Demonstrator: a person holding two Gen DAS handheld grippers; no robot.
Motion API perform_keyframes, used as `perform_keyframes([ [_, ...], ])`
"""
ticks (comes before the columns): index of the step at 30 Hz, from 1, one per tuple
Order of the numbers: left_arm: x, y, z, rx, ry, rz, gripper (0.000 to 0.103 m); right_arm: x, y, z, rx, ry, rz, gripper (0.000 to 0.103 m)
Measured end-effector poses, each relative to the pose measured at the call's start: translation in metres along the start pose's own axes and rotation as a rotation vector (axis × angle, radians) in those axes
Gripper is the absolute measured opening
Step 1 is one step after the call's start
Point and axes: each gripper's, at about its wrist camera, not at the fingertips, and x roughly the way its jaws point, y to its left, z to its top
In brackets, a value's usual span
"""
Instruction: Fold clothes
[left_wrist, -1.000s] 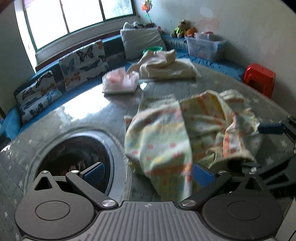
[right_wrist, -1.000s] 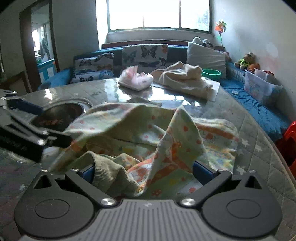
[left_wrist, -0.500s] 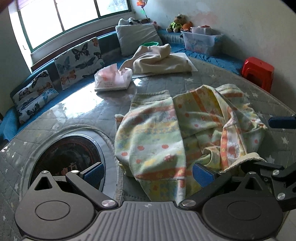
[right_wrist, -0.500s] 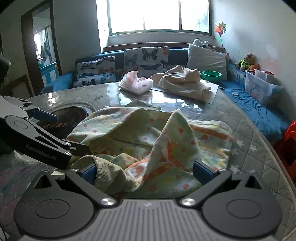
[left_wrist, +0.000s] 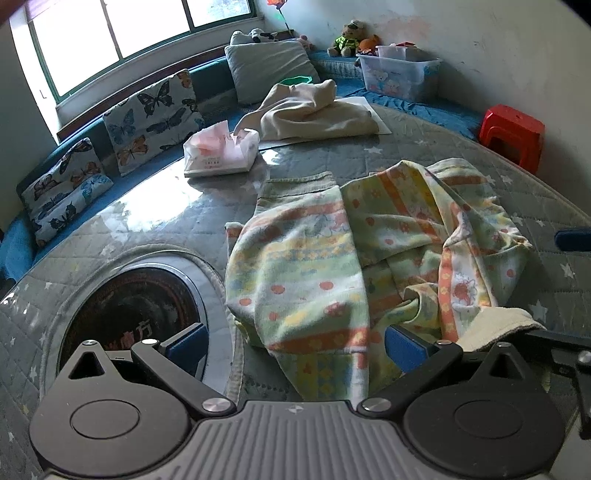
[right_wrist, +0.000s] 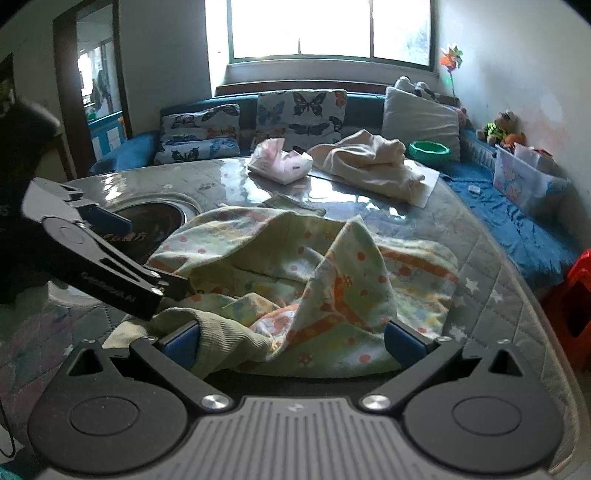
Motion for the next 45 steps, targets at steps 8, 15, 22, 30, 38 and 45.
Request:
perform_keyframes([
  [8,0.001,0.001,0.011,0.005,-0.012,-0.003,0.103,-0.010,0.004,0.019,-0.061,-0.020,0.038,0.103],
  [15,0.009,0.007,0.026,-0.010,-0.027,-0.022,0.103,0.004,-0.004,0.038,-0.082,-0.029,0.035,0.103],
  [22,0.032,0.010,0.043,-0.028,-0.021,-0.020,0.103,0.046,-0.029,0.052,-0.029,-0.012,-0.018,0.103],
  [30,0.063,0.023,0.053,-0.088,0.003,-0.025,0.083,0.100,-0.052,0.065,0.040,0.031,-0.079,0.093],
  [38,0.071,0.036,0.046,-0.118,0.025,-0.058,0.028,0.147,-0.065,0.065,0.105,0.114,-0.068,0.059],
  [45,0.057,0.047,0.037,-0.158,0.006,-0.076,0.017,0.125,-0.068,0.055,0.140,0.075,-0.005,0.020],
])
